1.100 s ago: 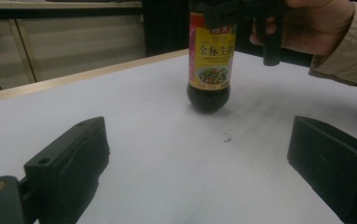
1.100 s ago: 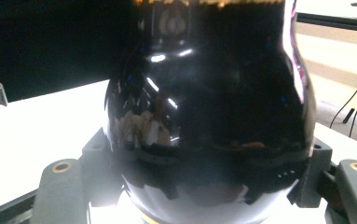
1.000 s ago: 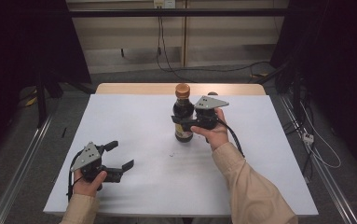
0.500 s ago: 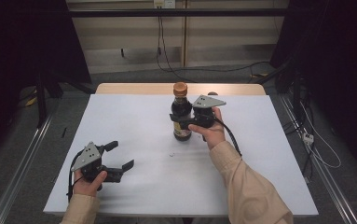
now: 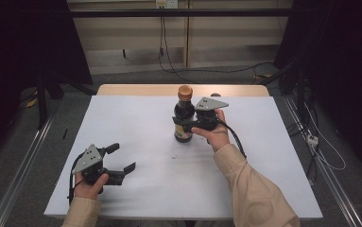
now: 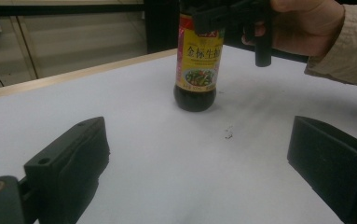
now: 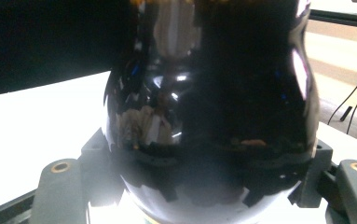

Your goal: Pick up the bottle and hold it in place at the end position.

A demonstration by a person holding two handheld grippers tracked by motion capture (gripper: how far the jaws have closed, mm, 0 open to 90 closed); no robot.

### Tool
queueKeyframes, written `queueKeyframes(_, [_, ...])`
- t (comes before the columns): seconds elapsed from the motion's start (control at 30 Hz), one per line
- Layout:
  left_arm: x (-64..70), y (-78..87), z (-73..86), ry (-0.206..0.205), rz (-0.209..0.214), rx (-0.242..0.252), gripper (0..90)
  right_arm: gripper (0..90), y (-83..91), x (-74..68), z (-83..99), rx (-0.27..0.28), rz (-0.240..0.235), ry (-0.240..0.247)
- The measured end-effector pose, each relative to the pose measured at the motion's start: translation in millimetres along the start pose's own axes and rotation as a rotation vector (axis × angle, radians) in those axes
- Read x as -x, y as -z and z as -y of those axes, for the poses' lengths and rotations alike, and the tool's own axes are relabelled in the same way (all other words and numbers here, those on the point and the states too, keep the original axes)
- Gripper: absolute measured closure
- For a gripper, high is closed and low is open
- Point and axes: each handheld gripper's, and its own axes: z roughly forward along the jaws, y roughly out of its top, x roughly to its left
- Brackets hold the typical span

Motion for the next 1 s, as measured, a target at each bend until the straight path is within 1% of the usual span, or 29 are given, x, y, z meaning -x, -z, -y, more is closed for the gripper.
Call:
queueKeyframes(0.13, [0.3, -0.6, 0.2, 0.001, 0.002, -0.003, 4.9, 28.0, -0.1, 2.3, 0.2, -0.001, -0.014, 0.001])
queueKeyframes(0.2, [0.2, -0.5, 0.3, -0.002, 0.003, -0.004, 4.9, 28.1, 0.5, 4.3, 1.0, 0.003, -0.019, -0.009])
queueKeyframes(0.23, [0.1, -0.5, 0.3, -0.002, 0.0, -0.004, 4.9, 28.1, 0.3, 4.7, 0.9, 0.003, -0.023, -0.004])
queueKeyframes(0.33, [0.2, -0.9, 1.0, 0.009, -0.001, 0.0, 4.9, 28.1, -0.6, 5.2, 1.0, 0.005, -0.032, -0.002])
queueKeyframes(0.37, [-0.1, -0.6, 0.9, 0.005, 0.0, -0.003, 4.9, 28.1, -0.6, 5.8, 1.0, 0.004, -0.037, -0.006])
queueKeyframes(0.43, [-0.2, -0.3, 0.7, 0.0, -0.002, -0.003, 4.9, 28.1, -0.1, 6.7, 1.2, 0.005, -0.041, -0.008])
queueKeyframes(0.5, [0.0, -0.6, 0.7, 0.001, -0.001, -0.003, 4.9, 27.9, 0.3, 5.8, 0.9, 0.0, -0.034, -0.009])
queueKeyframes(0.53, [0.5, -1.0, 0.9, 0.008, -0.001, 0.001, 4.9, 27.9, 0.4, 5.1, 0.5, -0.004, -0.029, -0.012])
queueKeyframes(0.57, [0.1, -0.9, 0.8, -0.001, 0.0, -0.005, 4.9, 27.8, 0.3, 4.4, 0.4, -0.006, -0.026, -0.016])
queueKeyframes(0.6, [0.3, -1.0, 0.8, -0.001, 0.001, -0.005, 4.9, 27.7, 0.5, 3.8, 0.1, -0.012, -0.019, -0.019])
queueKeyframes(0.67, [0.5, -1.1, 0.8, -0.001, 0.002, -0.005, 4.9, 27.4, 1.3, 1.7, -0.8, -0.019, 0.006, -0.036])
queueKeyframes(0.73, [0.5, -1.2, 0.8, -0.002, 0.002, -0.006, 4.9, 27.2, 2.2, -0.6, -0.5, -0.022, 0.022, -0.038])
queueKeyframes(0.87, [0.4, -0.8, 0.9, -0.001, -0.002, -0.006, 4.9, 22.0, 6.1, -5.6, 0.8, -0.036, 0.073, -0.033])
queueKeyframes(0.9, [0.5, -0.8, 0.8, -0.003, -0.003, -0.007, 4.9, 21.7, 7.6, -6.2, 1.9, -0.035, 0.09, -0.039])
queueKeyframes(1.0, [0.8, -1.5, 0.8, -0.003, 0.0, -0.008, 4.9, 20.0, 11.1, -8.5, 4.2, -0.022, 0.109, -0.065])
